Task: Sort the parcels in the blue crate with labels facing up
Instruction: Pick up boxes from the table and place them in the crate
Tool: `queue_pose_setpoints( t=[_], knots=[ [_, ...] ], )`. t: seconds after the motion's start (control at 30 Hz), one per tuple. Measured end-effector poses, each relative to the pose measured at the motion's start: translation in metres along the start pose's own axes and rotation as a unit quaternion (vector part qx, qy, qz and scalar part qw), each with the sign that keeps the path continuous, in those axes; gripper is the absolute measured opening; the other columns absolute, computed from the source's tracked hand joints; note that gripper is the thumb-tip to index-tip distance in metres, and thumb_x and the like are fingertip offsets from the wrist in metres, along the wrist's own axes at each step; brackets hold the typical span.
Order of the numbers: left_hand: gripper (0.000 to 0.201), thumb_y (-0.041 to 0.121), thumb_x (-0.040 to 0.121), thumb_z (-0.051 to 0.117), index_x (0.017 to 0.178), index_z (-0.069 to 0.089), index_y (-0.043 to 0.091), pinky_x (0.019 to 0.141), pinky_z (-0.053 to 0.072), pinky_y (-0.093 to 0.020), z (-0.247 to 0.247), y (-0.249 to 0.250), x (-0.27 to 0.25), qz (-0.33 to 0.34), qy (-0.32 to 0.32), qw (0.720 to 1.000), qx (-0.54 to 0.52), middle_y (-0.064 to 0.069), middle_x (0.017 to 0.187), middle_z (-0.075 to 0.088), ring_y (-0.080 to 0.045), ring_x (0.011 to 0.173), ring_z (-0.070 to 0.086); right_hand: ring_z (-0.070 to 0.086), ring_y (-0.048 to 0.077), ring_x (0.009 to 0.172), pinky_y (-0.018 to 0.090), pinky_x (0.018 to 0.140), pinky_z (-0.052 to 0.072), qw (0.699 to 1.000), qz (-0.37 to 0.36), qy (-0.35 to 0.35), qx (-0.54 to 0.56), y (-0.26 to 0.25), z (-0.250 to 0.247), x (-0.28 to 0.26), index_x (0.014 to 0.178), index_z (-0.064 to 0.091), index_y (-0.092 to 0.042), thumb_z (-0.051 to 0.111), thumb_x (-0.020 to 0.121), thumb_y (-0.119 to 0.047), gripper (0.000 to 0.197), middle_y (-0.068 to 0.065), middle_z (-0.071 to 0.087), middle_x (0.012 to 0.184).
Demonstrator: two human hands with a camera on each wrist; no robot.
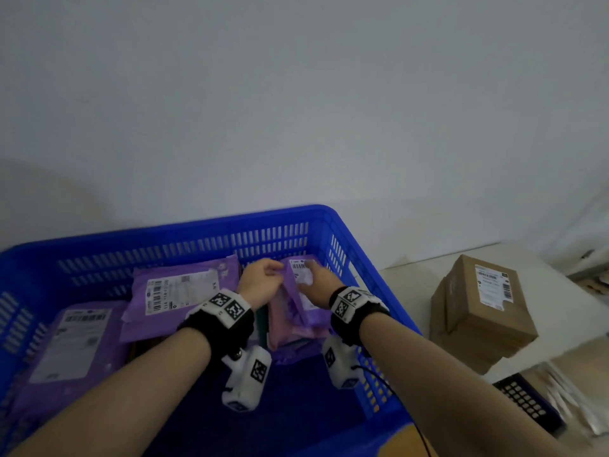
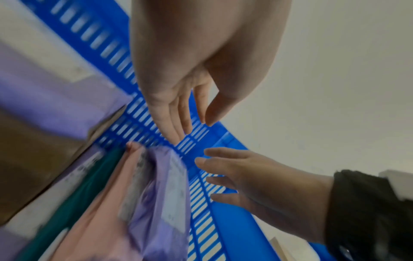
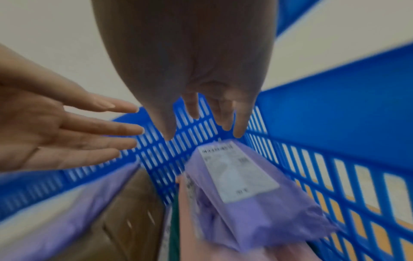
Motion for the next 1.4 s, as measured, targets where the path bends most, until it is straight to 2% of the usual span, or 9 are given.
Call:
queue_pose_setpoints(
  t=[0.3,0.43,0.57,0.7,0.87,1.07,1.2,1.3,1.4],
  knots=[
    [0.027,0.003,0.084,0.054,0.109,0.064,0.004,0.084,0.053,-0.04,-0.025,0.122,-0.027,0.139,-0.008,0.989,0.04,-0.004,0.074,0.059,-0.021,0.072,0.056,0.044,0.026,0.132,0.032,0.104,0.036,0.983,-0.013,0.174,0.057,-0.03,-0.107,-0.076,0.144,0.034,-0.01,0.055,0.093,-0.03,0.058,0.014,0.042,0.146],
    [0.025,0.004,0.086,0.054,0.109,0.063,0.006,0.087,0.052,-0.041,0.005,0.158,-0.049,0.172,-0.056,0.983,0.016,-0.018,0.099,0.065,-0.022,0.083,0.057,0.049,0.029,0.126,0.034,0.102,0.039,0.968,0.013,0.236,0.086,-0.012,-0.145,-0.114,0.141,0.037,-0.011,0.056,0.093,-0.028,0.054,0.015,0.045,0.142],
    [0.026,0.006,0.086,0.054,0.111,0.062,0.008,0.088,0.053,-0.043,0.055,0.182,-0.072,0.187,-0.116,0.976,0.009,-0.012,0.094,0.061,-0.024,0.083,0.058,0.05,0.029,0.125,0.035,0.102,0.04,0.955,0.058,0.276,0.095,0.026,-0.167,-0.146,0.139,0.039,-0.011,0.057,0.092,-0.028,0.054,0.016,0.047,0.14],
    [0.024,0.008,0.085,0.055,0.109,0.062,0.01,0.089,0.053,-0.044,0.113,0.195,-0.083,0.195,-0.168,0.966,0.015,-0.019,0.107,0.066,-0.027,0.083,0.059,0.049,0.029,0.126,0.039,0.105,0.04,0.943,0.108,0.296,0.105,0.075,-0.18,-0.17,0.139,0.038,-0.011,0.058,0.092,-0.029,0.054,0.016,0.046,0.14],
    [0.025,0.009,0.083,0.057,0.107,0.063,0.011,0.094,0.052,-0.045,0.195,0.195,-0.077,0.171,-0.221,0.959,0.051,-0.021,0.115,0.063,-0.035,0.109,0.06,0.046,0.027,0.128,0.031,0.102,0.037,0.934,0.166,0.301,0.101,0.148,-0.196,-0.194,0.14,0.038,-0.012,0.055,0.093,-0.028,0.053,0.014,0.047,0.14],
    [0.032,0.012,0.087,0.058,0.119,0.059,0.006,0.074,0.052,-0.035,0.292,0.187,-0.059,0.124,-0.26,0.951,0.116,-0.021,0.116,0.061,-0.034,0.101,0.061,0.046,0.029,0.128,0.034,0.101,0.038,0.929,0.214,0.289,0.089,0.253,-0.217,-0.196,0.139,0.039,-0.008,0.054,0.094,-0.023,0.05,0.015,0.047,0.14],
    [0.033,0.014,0.089,0.057,0.121,0.056,0.008,0.093,0.051,-0.039,0.345,0.169,-0.035,0.061,-0.263,0.949,0.16,-0.015,0.119,0.057,-0.03,0.106,0.057,0.044,0.027,0.13,0.033,0.103,0.037,0.926,0.245,0.263,0.113,0.327,-0.22,-0.18,0.141,0.036,-0.008,0.053,0.094,-0.025,0.053,0.015,0.045,0.142],
    [0.022,0.015,0.089,0.056,0.111,0.059,0.014,0.102,0.046,-0.042,0.379,0.148,-0.018,0.01,-0.264,0.946,0.186,-0.014,0.125,0.055,-0.03,0.114,0.053,0.043,0.027,0.132,0.033,0.104,0.037,0.927,0.257,0.231,0.144,0.374,-0.21,-0.162,0.143,0.034,-0.008,0.053,0.094,-0.029,0.056,0.014,0.043,0.144],
    [0.017,0.018,0.092,0.055,0.106,0.057,0.011,0.101,0.044,-0.041,0.407,0.125,-0.008,-0.052,-0.263,0.946,0.183,-0.011,0.105,0.055,-0.027,0.105,0.051,0.042,0.027,0.133,0.034,0.105,0.036,0.928,0.272,0.186,0.175,0.413,-0.192,-0.144,0.144,0.031,-0.008,0.053,0.094,-0.033,0.06,0.014,0.041,0.146]
  ],
)
Point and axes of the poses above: each hand's wrist, its own x-axis towards the middle knuckle, its own z-axis out of the palm, y = z × x, the point moved 8 cm from there along x, towards the middle knuckle
